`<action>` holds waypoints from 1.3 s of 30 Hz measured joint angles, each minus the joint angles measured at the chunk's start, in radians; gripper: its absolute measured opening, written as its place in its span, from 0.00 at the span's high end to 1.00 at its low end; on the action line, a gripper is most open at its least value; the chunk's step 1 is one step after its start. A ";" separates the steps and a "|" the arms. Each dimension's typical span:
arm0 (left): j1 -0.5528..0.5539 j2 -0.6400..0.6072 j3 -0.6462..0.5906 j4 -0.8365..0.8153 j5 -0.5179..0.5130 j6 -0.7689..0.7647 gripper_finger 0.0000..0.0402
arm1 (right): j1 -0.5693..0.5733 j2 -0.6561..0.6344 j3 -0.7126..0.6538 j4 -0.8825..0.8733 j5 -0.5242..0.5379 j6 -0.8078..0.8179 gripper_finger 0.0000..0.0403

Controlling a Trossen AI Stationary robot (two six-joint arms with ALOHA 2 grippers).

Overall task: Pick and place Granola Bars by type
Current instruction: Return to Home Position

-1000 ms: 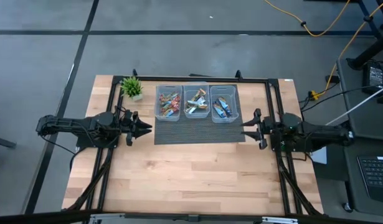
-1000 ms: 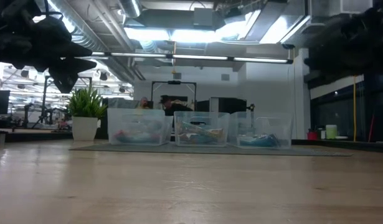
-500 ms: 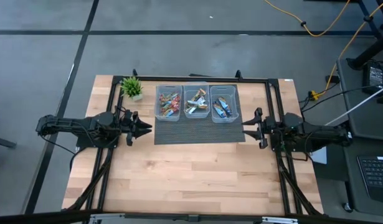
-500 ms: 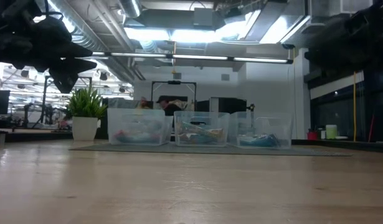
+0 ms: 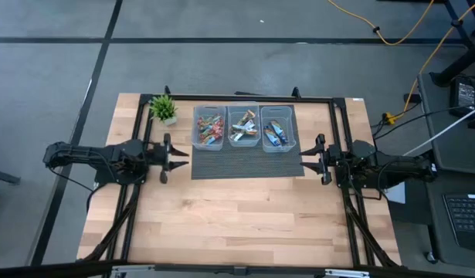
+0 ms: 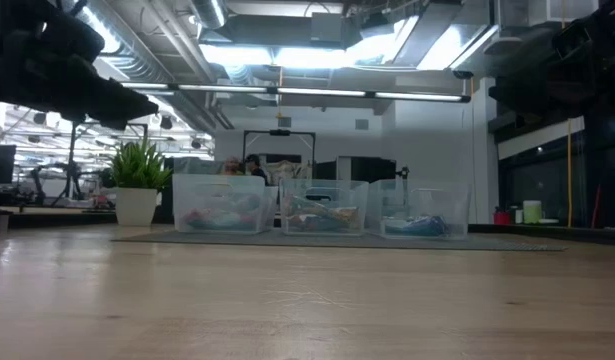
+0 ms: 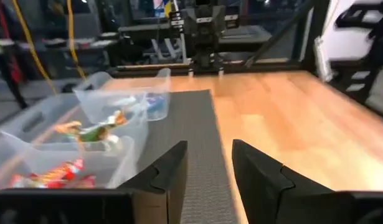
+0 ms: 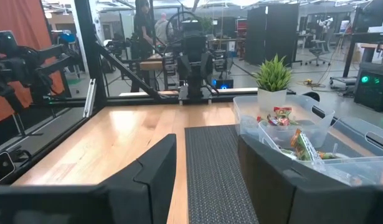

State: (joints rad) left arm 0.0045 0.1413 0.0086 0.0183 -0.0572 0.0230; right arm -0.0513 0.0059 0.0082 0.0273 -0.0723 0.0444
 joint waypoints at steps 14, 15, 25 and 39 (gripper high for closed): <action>0.000 0.001 0.000 0.006 -0.036 0.072 0.70 | 0.000 0.000 0.000 0.000 0.000 0.000 0.57; 0.000 0.001 0.000 0.006 -0.036 0.072 0.70 | 0.000 0.000 0.000 0.000 0.000 0.000 0.57; 0.000 0.001 0.000 0.007 -0.036 0.069 0.70 | 0.000 0.000 0.000 0.000 0.000 0.000 0.57; 0.000 0.001 0.000 0.007 -0.036 0.069 0.70 | 0.000 0.000 0.000 0.000 0.000 0.000 0.57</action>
State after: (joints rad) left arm 0.0048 0.1421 0.0086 0.0250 -0.0929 0.0925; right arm -0.0513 0.0059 0.0084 0.0277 -0.0719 0.0444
